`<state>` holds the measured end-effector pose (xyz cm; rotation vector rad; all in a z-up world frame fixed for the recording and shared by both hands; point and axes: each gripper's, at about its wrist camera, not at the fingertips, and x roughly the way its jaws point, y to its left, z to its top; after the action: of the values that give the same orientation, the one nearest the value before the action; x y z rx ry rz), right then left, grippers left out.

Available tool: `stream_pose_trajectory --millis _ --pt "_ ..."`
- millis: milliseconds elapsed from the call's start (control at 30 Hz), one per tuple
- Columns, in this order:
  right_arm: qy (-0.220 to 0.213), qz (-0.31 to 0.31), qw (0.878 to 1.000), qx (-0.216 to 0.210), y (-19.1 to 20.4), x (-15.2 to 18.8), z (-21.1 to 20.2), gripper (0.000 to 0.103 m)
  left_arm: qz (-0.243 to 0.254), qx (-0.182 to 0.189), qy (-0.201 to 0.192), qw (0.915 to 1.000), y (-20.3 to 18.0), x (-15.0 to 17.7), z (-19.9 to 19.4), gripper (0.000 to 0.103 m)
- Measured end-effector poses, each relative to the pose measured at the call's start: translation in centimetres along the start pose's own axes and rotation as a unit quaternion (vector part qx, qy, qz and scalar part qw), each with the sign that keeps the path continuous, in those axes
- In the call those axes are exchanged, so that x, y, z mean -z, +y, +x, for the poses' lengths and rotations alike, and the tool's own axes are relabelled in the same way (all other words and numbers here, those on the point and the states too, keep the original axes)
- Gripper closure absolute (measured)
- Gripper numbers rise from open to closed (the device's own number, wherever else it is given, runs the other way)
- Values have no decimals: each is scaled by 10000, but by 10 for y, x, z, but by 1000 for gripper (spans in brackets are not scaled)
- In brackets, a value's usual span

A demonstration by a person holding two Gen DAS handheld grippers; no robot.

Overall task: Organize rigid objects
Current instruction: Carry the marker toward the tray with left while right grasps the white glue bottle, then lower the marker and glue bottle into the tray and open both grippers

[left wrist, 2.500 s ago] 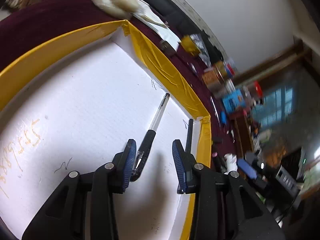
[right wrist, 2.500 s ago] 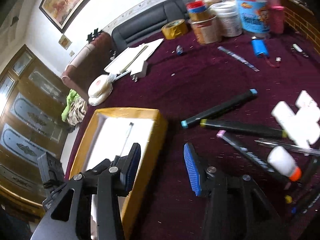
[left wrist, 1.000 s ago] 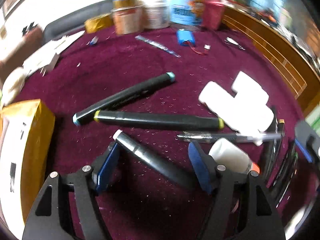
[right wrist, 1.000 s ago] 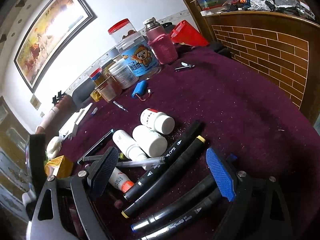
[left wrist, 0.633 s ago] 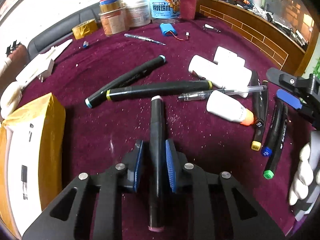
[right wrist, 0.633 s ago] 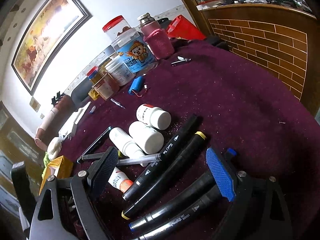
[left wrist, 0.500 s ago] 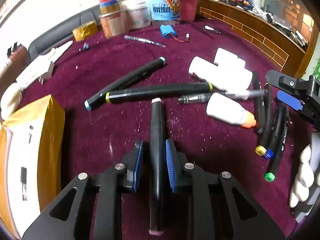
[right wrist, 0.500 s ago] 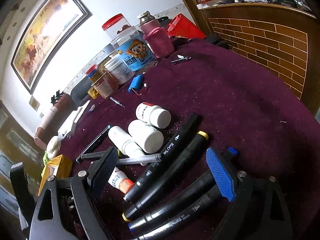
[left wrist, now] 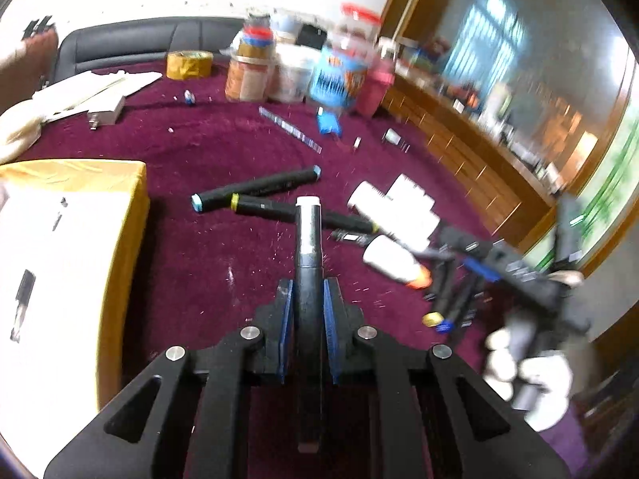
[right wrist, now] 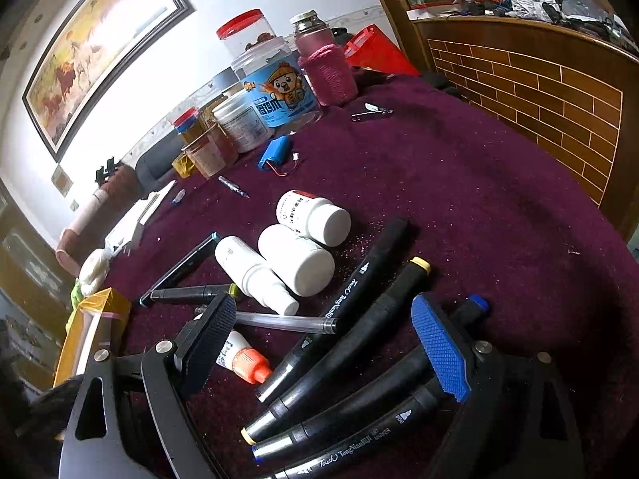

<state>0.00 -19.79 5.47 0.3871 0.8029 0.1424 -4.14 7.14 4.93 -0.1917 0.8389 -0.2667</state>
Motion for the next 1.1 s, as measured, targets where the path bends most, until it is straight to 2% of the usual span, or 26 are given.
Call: stream_pose_trajectory --millis 167,233,300,400,500,633,733,767,833,867,1000,1100 --pt "32 -59 10000 58 3 1 1 17 -275 444 -516 9973 11 3 -51 91" --pt "10 -189 9995 238 9 1 -2 17 -308 537 -695 9957 14 4 -68 91" --pt "-100 -435 9983 367 20 2 -12 17 -318 608 -794 9945 20 4 -79 91" --pt "-63 -1014 9945 246 47 4 -23 17 -304 619 -942 9932 31 6 -95 91" --pt "229 -1762 9839 207 78 7 -13 17 -441 737 -966 9916 43 8 -100 91" --pt "763 -2599 9617 417 108 18 22 19 -683 781 -973 9898 61 13 -106 91" --pt "1024 -2972 9472 624 117 27 44 33 -860 743 -979 9887 77 17 -115 91" --pt "954 -3120 9424 738 120 30 46 37 -900 694 -1004 9884 82 19 -119 91" --pt "980 -3288 9357 822 124 32 49 54 -978 596 -1064 9877 92 21 -127 91" --pt "1058 -3283 9358 732 125 33 49 68 -1022 551 -1102 9871 98 23 -131 91" --pt "1117 -3217 9375 716 124 34 44 70 -1171 372 -1245 9846 117 26 -143 91" --pt "1160 -2891 9488 526 120 29 37 74 -1301 254 -1334 9822 132 27 -149 91"
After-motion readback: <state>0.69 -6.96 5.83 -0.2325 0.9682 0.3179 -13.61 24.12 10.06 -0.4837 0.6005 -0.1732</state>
